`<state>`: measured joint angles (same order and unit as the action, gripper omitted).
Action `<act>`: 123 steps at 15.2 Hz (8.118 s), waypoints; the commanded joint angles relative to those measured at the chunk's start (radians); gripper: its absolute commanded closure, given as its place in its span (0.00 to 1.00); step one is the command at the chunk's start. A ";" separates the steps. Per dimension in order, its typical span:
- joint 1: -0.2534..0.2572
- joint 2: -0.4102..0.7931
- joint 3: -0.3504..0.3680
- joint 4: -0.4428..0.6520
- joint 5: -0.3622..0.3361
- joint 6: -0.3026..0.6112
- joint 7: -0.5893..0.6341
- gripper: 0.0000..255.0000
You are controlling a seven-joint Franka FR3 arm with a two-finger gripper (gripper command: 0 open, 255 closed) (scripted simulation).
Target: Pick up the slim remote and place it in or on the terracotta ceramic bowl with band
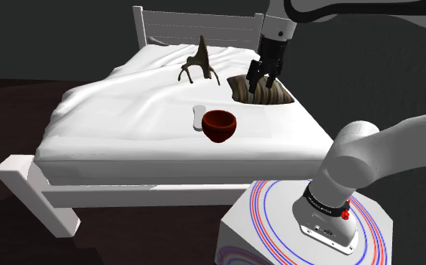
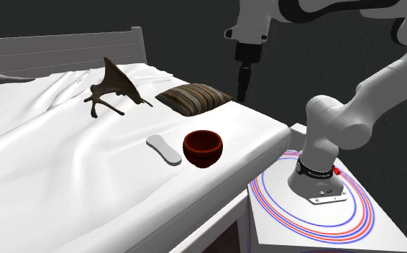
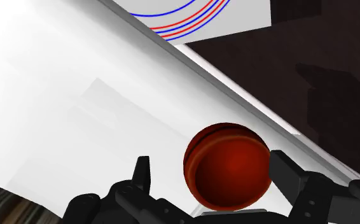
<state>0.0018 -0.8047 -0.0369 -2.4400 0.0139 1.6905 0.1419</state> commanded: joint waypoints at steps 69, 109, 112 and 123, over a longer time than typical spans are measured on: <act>-0.078 1.001 0.105 0.593 -0.049 0.347 0.599 1.00; -0.024 0.481 0.160 0.102 0.010 0.318 0.677 1.00; -0.024 0.494 0.162 0.073 0.009 0.361 0.678 1.00; -0.024 0.503 0.162 0.054 0.008 0.388 0.679 0.00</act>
<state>-0.0220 -0.3032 0.1245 -2.3856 0.0220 2.0798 0.8205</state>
